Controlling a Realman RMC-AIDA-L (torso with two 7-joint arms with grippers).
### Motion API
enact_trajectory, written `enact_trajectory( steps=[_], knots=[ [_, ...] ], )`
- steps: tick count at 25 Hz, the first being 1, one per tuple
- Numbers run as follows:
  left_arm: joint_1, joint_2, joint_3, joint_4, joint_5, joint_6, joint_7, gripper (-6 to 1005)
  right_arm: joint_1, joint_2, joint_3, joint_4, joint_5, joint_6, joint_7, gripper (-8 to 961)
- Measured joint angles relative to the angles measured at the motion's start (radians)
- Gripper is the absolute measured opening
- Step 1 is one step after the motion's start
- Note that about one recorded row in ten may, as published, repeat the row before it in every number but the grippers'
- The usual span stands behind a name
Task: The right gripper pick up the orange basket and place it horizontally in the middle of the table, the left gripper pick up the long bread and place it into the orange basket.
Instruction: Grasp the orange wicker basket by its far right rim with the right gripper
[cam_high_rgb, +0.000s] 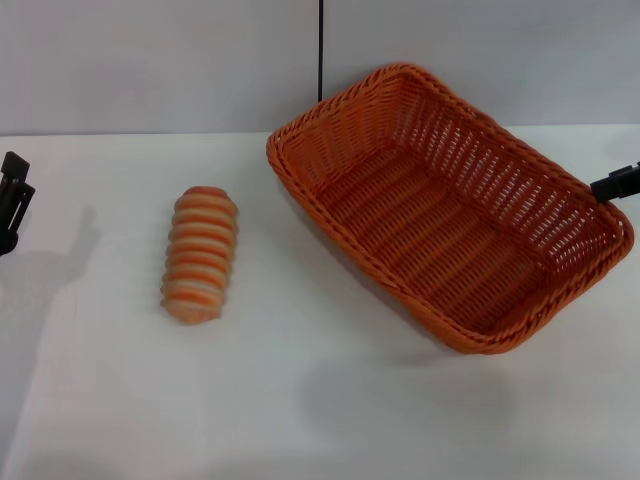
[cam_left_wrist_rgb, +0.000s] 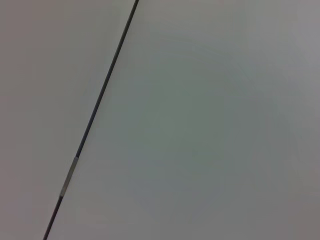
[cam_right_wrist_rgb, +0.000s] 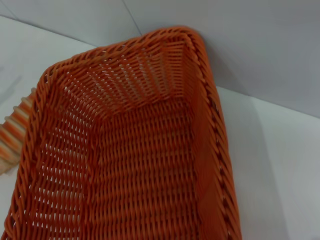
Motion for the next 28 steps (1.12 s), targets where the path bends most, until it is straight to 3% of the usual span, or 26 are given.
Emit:
enact_trajectory(
  steps=[10,19,28],
  knots=[
    [0.001,0.000,0.000,0.000,-0.004,0.007,-0.011,858,0.014,0.015,-0.031,-0.068,-0.015,-0.063,-0.015,370],
    [-0.001,0.000,0.000,0.000,-0.005,0.007,-0.011,858,0.016,0.043,-0.039,-0.077,-0.022,-0.067,-0.033,345],
    [0.001,0.000,0.000,0.000,-0.005,0.007,-0.011,858,-0.002,0.049,-0.032,-0.065,-0.023,-0.081,-0.045,319]
  ],
)
